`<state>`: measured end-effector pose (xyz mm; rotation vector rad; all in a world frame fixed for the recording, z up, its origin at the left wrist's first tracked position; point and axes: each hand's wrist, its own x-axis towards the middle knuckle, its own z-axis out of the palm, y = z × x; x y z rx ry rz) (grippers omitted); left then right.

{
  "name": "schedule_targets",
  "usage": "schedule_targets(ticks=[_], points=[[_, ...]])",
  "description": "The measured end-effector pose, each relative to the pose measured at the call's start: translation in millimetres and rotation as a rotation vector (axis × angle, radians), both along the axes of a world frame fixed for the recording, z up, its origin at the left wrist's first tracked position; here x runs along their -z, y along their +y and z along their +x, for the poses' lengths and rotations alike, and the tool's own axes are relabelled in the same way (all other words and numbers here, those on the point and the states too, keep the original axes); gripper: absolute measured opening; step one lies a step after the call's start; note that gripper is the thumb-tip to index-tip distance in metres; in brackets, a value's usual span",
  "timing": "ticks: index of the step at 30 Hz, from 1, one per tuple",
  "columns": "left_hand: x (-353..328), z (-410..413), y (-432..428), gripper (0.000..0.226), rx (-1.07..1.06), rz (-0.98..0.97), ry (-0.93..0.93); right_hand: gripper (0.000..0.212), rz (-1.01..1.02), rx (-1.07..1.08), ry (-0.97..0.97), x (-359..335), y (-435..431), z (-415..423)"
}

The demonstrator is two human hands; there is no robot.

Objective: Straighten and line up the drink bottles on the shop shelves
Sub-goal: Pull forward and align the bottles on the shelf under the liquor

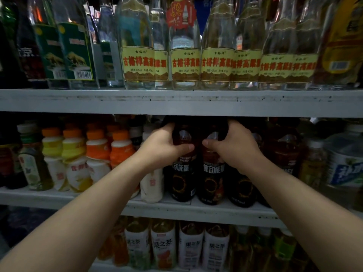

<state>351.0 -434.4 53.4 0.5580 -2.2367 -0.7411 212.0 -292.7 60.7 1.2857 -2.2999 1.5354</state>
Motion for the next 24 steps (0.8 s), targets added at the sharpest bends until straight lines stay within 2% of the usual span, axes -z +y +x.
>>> schedule_targets(ticks=[4,9,16,18,20,22,24], points=[[0.9,-2.8,1.2,0.05,0.027,0.085,0.017,0.045,0.024,0.002,0.012,-5.3,5.5,1.0],[-2.0,-3.5,-0.6,0.043,0.058,0.077,-0.03,0.039,0.013,-0.074,-0.096,-5.4,8.5,2.4],[-4.8,-0.7,-0.2,0.04,0.034,0.079,-0.084,0.035,-0.016,-0.049,-0.113,1.4,12.9,5.7],[-4.8,-0.8,4.0,0.042,-0.003,0.042,-0.095,0.042,-0.064,0.079,0.025,8.5,13.8,11.3],[-4.7,1.1,7.7,0.041,-0.017,0.051,-0.07,0.057,-0.174,0.205,0.249,23.9,14.1,25.6],[-4.3,7.0,9.8,0.036,0.027,0.099,-0.003,0.06,-0.271,0.183,0.395,39.9,13.4,44.7],[-2.8,19.1,9.6,0.03,0.057,0.112,0.073,0.055,-0.289,0.066,0.426,53.1,9.6,57.6]])
